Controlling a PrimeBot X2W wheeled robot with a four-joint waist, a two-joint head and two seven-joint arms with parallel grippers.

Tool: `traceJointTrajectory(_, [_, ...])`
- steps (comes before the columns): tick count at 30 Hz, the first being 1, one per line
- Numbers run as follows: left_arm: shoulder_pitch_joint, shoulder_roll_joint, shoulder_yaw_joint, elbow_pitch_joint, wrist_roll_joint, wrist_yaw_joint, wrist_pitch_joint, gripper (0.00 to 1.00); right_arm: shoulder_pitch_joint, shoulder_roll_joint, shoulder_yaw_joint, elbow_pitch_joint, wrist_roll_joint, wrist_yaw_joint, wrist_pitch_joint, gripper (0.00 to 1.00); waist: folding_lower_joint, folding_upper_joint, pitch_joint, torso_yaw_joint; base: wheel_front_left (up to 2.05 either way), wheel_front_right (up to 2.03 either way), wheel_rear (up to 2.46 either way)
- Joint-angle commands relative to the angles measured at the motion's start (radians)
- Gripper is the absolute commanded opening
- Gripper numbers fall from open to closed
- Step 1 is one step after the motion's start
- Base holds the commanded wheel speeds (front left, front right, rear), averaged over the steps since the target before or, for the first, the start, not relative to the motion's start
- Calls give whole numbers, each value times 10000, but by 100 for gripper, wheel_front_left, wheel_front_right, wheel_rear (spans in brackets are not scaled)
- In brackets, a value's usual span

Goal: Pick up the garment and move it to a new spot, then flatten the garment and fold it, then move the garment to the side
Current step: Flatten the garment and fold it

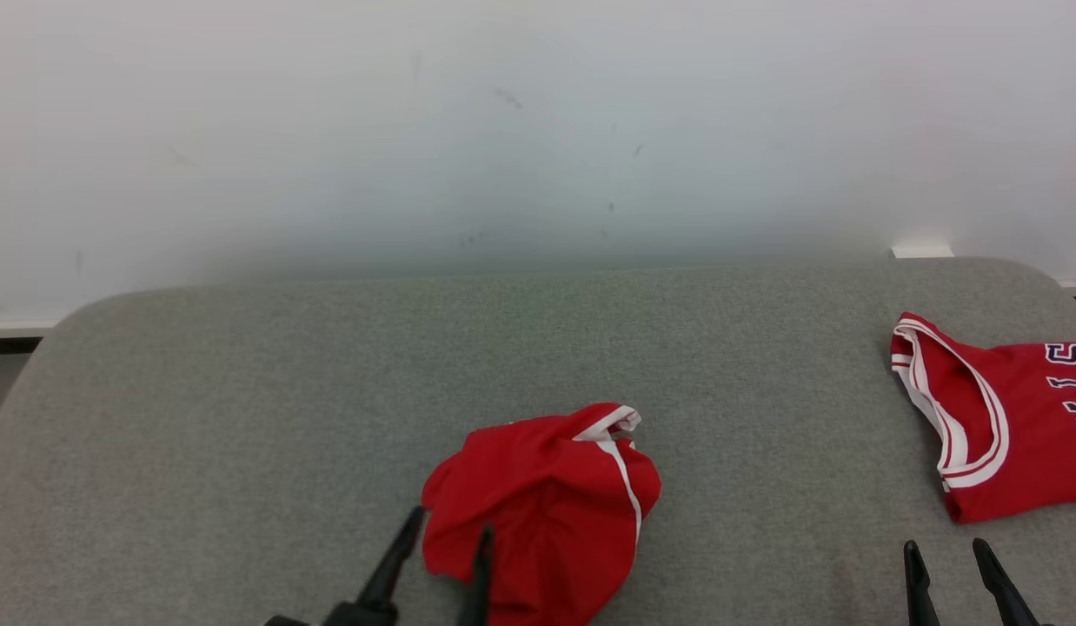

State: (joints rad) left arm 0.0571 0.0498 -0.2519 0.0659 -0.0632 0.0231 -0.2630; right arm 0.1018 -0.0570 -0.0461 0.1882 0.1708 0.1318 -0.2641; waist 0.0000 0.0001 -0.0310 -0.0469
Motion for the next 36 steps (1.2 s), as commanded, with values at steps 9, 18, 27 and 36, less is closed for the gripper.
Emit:
traceJointTrajectory(9, [-806, 34, -2183, 2227, 281, -402, 347, 100, -168, -55, 120, 47, 177, -24, 6, 100, 0, -1, 87, -827, 0, 0, 0])
traceJointTrajectory(18, [-1671, 37, -2581, 4777, 209, 260, 578, 100, -269, -18, 321, 148, 312, -25, 6, 100, 0, -1, 405, -1430, 0, 0, 0])
traceJointTrajectory(27, [-2672, 39, -2197, 6150, -663, 125, 719, 0, -306, -7, 242, 246, 371, -24, 6, 100, 0, -1, 583, -1654, 0, 0, 0])
traceJointTrajectory(36, [-3721, 32, -2625, 3918, -2866, -439, 908, 0, -311, 27, 453, 375, 477, -24, 6, 100, 0, -1, 324, -1487, 0, 0, 0])
